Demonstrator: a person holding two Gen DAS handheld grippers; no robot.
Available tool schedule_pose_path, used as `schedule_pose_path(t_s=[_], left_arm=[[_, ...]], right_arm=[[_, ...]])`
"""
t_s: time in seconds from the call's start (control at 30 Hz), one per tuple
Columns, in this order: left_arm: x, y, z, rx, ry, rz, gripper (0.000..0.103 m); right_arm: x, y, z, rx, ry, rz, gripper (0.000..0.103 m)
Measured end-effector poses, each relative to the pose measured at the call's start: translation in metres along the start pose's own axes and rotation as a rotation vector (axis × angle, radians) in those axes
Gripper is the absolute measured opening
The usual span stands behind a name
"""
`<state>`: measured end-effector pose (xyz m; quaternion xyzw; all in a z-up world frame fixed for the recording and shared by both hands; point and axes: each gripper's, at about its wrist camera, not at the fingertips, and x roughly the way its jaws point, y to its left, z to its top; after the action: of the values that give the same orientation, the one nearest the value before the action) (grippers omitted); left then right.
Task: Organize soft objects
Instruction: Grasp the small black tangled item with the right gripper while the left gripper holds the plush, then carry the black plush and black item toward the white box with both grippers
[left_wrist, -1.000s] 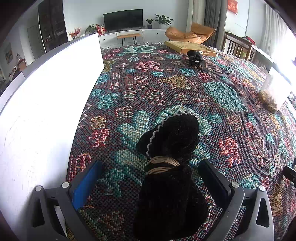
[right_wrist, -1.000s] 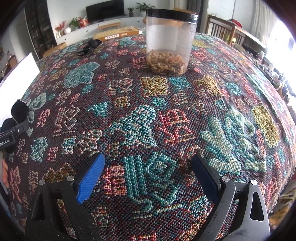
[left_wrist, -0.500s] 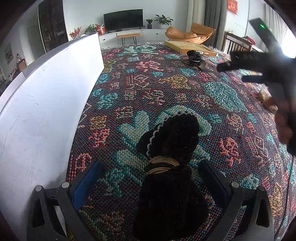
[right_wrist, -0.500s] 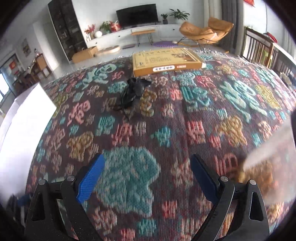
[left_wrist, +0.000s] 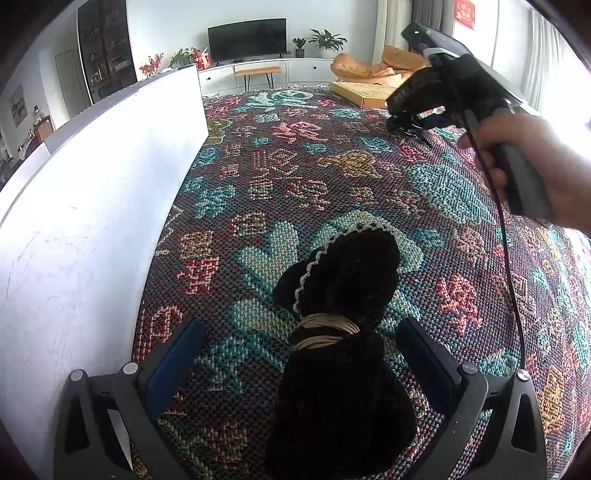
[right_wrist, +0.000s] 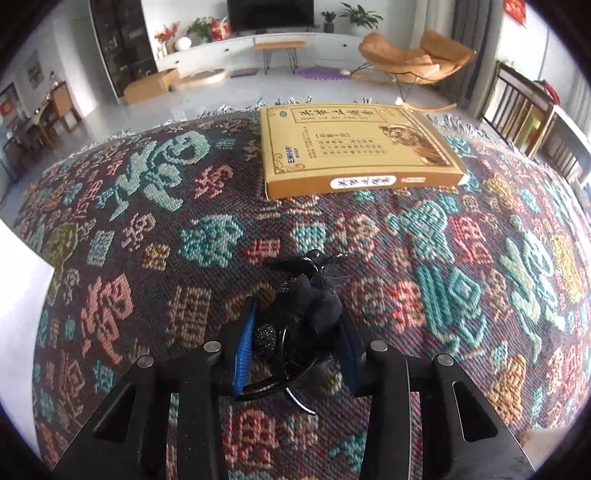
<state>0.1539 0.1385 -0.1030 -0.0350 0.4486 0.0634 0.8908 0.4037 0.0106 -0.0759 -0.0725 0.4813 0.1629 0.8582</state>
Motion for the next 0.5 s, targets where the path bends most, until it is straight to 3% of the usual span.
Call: schedule_pose_path(t_s=[0.3,0.4,0.5], left_arm=[[-0.001,0.001,-0.002,0.0,0.0,0.001,0.103],[0.0,0.0,-0.002,0.001,0.0,0.001,0.103],[0.0,0.0,-0.002,0.0,0.0,0.002,0.103]], right_arm=[[-0.125,-0.045,-0.156,0.084,0.001,0.145,0.041],[-0.162,-0.081,-0.207,0.16,0.0,0.12,0.041],[-0.176,-0.136,-0.22,0.212,-0.027,0.007,0.041]])
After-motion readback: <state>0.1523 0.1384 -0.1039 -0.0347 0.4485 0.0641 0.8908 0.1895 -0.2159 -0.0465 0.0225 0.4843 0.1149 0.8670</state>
